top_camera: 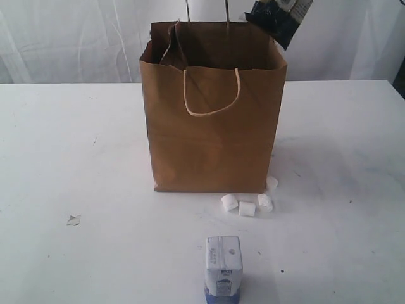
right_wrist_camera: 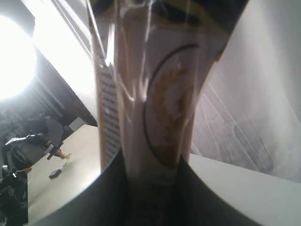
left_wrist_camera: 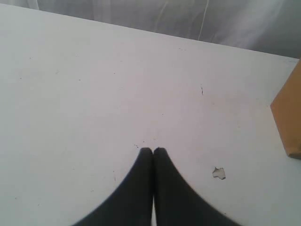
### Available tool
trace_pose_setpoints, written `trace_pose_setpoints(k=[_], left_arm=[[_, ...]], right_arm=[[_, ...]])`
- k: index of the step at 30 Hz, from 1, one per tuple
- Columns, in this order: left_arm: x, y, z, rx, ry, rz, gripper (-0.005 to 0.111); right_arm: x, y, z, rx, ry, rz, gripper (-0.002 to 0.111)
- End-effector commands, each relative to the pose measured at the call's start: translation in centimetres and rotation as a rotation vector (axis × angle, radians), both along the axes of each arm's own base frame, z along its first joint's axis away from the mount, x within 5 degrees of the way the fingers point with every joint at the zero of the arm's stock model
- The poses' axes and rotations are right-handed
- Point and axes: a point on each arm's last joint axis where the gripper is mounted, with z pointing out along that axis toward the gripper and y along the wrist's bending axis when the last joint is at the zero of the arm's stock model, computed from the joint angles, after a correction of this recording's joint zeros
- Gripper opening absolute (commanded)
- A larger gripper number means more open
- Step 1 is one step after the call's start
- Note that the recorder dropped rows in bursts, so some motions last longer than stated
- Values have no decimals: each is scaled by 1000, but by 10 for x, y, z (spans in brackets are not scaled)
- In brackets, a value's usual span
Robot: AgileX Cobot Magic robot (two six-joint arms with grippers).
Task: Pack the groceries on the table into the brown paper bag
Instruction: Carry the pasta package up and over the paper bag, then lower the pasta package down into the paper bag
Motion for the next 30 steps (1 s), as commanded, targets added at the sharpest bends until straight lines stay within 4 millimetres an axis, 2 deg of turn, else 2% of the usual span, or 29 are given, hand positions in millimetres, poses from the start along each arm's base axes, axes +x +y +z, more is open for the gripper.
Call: trace_pose_setpoints(k=[1,5,12,22,30], left_arm=[[0,0,-1,-6,-5,4,0],[0,0,-1,-6,-5,4,0],[0,0,-1,-6,-5,4,0],[0,0,-1,-6,-5,4,0],[0,0,-1,-6,-5,4,0]], right_arm=[[-7,16,23,43,-141,40,0],[-8,22,23,1,-212,45,0],[-8,23,24,-4,-221,45,0],[-33,27,58,-23,-310,46,0],[-37,50,59,-34,-315,104,0]])
